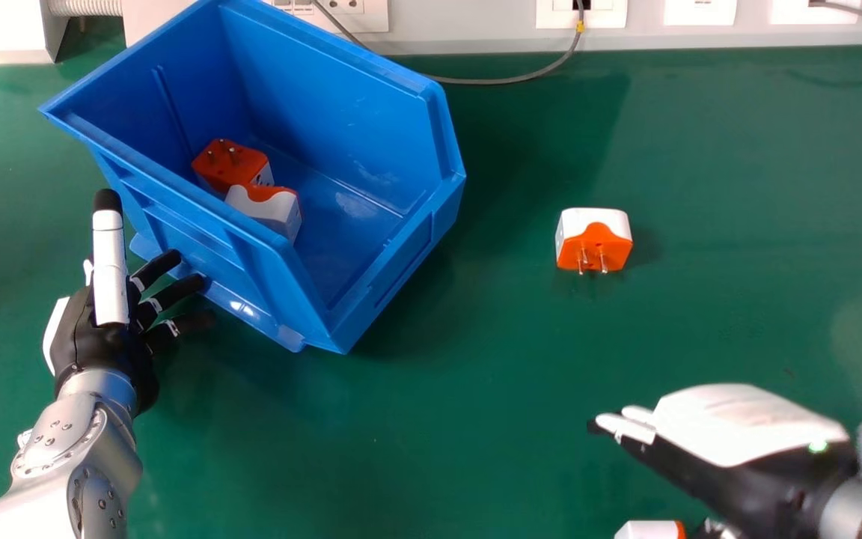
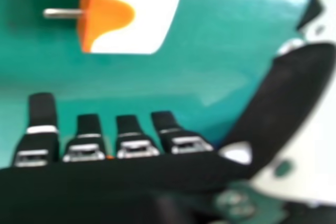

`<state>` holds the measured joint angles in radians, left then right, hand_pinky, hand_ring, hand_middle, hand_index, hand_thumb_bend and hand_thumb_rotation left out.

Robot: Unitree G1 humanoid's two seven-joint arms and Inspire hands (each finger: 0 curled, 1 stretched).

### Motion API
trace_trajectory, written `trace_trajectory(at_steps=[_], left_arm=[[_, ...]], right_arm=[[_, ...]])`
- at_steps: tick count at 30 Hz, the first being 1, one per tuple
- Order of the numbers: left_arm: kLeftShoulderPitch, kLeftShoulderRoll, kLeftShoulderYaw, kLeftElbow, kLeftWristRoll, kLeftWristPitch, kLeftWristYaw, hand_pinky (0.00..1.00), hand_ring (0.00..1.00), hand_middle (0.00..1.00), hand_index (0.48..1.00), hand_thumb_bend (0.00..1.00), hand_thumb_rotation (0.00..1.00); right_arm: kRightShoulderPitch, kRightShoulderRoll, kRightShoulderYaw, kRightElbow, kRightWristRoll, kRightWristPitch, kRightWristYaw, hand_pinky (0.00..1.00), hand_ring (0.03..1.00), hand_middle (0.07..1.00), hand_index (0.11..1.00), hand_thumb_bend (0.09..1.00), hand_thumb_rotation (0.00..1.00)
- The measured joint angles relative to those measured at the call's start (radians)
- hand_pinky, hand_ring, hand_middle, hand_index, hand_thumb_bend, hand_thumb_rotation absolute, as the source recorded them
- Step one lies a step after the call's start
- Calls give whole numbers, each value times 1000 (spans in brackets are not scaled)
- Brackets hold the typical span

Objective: Pick all objects and put in blue box

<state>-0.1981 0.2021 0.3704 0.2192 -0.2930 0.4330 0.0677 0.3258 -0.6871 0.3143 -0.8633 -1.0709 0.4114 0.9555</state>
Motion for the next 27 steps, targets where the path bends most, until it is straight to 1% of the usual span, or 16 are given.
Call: trace_trajectory(at_steps=[2, 3, 4, 6, 7, 12, 16, 19, 20, 21, 23, 24, 25, 27], left_arm=[[0, 0, 1, -3, 0, 7, 0, 647, 729, 829, 884, 854, 933], [0, 0, 1, -4, 0, 9, 1, 647, 729, 829, 884, 854, 933], [0, 0, 1, -5, 0, 10, 1, 648, 730, 830, 885, 855, 933], [0, 0, 2, -6, 0, 13, 0, 648, 730, 830, 885, 855, 933], [0, 0, 2, -6, 0, 13, 0, 649, 730, 830, 886, 855, 933], [0, 0, 2, -6, 0, 14, 0, 646, 727, 826, 886, 856, 934], [-3, 1, 2, 6, 1, 4, -1, 653, 733, 829, 886, 857, 934], [-4, 2, 1, 8, 2, 4, 2, 653, 734, 829, 886, 857, 934], [-4, 2, 1, 6, 3, 5, 3, 653, 733, 828, 886, 858, 934], [-4, 2, 1, 4, 3, 7, 6, 653, 733, 828, 886, 858, 934], [-3, 2, 1, -2, 3, 15, 9, 647, 729, 825, 884, 857, 934], [-3, 1, 1, -4, 2, 16, 9, 647, 729, 825, 884, 857, 934], [-2, 1, 1, -6, 1, 16, 9, 647, 729, 824, 883, 857, 934], [-1, 1, 2, -7, 0, 17, 6, 647, 729, 824, 883, 857, 934]], right_arm=[[31, 47, 23, 11, -74, -24, -32, 736, 933, 959, 925, 983, 399], [46, 69, 32, 20, -102, -34, -49, 736, 933, 959, 925, 983, 399], [63, 89, 39, 32, -124, -48, -67, 719, 928, 956, 919, 977, 371], [99, 111, 44, 53, -154, -84, -110, 719, 928, 956, 919, 977, 371], [115, 114, 44, 64, -160, -105, -133, 701, 923, 952, 910, 972, 339], [146, 116, 37, 100, -183, -208, -208, 663, 901, 936, 891, 963, 295], [151, 123, 23, 126, -192, -259, -258, 600, 859, 903, 860, 945, 247], [152, 132, 12, 163, -194, -297, -327, 590, 851, 897, 854, 940, 239], [152, 134, 9, 179, -194, -308, -354, 571, 836, 886, 845, 879, 191], [152, 136, 4, 194, -193, -317, -378, 571, 836, 886, 845, 879, 191], [153, 143, -5, 215, -187, -330, -409, 517, 754, 831, 796, 720, 122], [153, 148, -9, 224, -179, -335, -423, 517, 754, 831, 796, 720, 122], [153, 157, -11, 229, -174, -335, -433, 497, 696, 799, 767, 671, 97], [155, 179, -21, 232, -152, -335, -446, 497, 696, 799, 767, 671, 97]])
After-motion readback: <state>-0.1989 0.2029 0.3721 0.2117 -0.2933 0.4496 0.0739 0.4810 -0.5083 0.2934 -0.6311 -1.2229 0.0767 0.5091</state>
